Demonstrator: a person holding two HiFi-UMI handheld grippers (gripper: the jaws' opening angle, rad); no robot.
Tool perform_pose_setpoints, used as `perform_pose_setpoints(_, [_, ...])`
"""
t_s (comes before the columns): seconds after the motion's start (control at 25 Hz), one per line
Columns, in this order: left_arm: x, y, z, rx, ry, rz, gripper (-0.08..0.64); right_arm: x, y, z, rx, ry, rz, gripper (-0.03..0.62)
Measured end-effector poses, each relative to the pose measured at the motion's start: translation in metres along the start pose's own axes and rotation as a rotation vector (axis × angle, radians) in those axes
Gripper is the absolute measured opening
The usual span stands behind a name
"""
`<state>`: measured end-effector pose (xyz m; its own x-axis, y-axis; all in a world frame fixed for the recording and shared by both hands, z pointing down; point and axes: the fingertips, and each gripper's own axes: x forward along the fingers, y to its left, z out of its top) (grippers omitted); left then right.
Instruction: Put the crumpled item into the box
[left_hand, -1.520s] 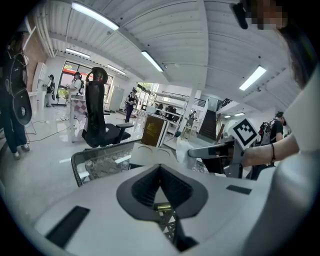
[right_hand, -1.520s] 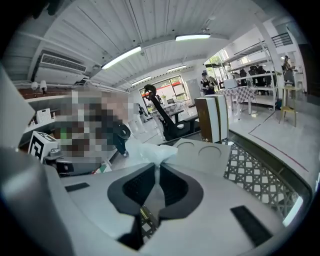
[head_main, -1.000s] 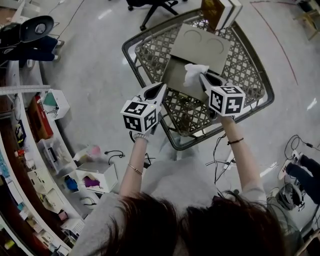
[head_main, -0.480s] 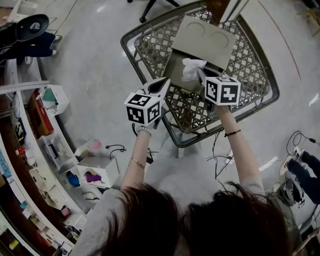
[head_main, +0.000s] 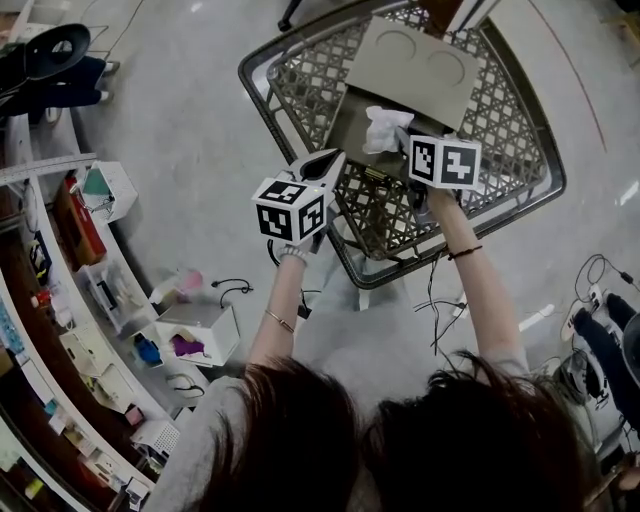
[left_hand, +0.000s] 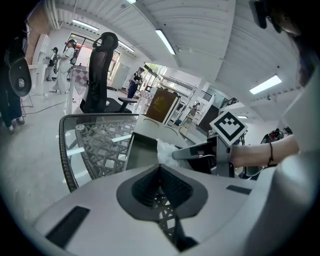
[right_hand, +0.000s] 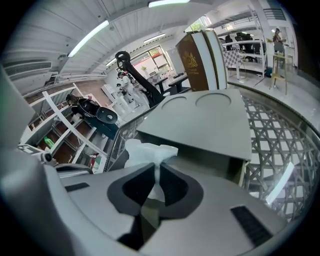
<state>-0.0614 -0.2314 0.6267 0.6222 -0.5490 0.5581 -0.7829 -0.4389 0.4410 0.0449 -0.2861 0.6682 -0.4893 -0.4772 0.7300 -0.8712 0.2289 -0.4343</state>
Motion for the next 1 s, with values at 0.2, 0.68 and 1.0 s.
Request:
perform_pose_setpoints(0.2, [0.002, 0.002, -0.002, -0.011, 0.009, -0.002, 0.018, 0.009, -0.004, -0.004, 0.014, 0.047, -0.018, 0.049])
perform_pose_setpoints(0.68, [0.004, 0.003, -0.006, -0.039, 0.022, -0.016, 0.017, 0.017, -0.008, -0.007, 0.064, 0.092, -0.046, 0.049])
perform_pose_setpoints(1.0, [0.001, 0.006, -0.008, -0.051, 0.021, -0.016, 0.017, 0.02, -0.01, -0.006, 0.089, 0.086, -0.08, 0.06])
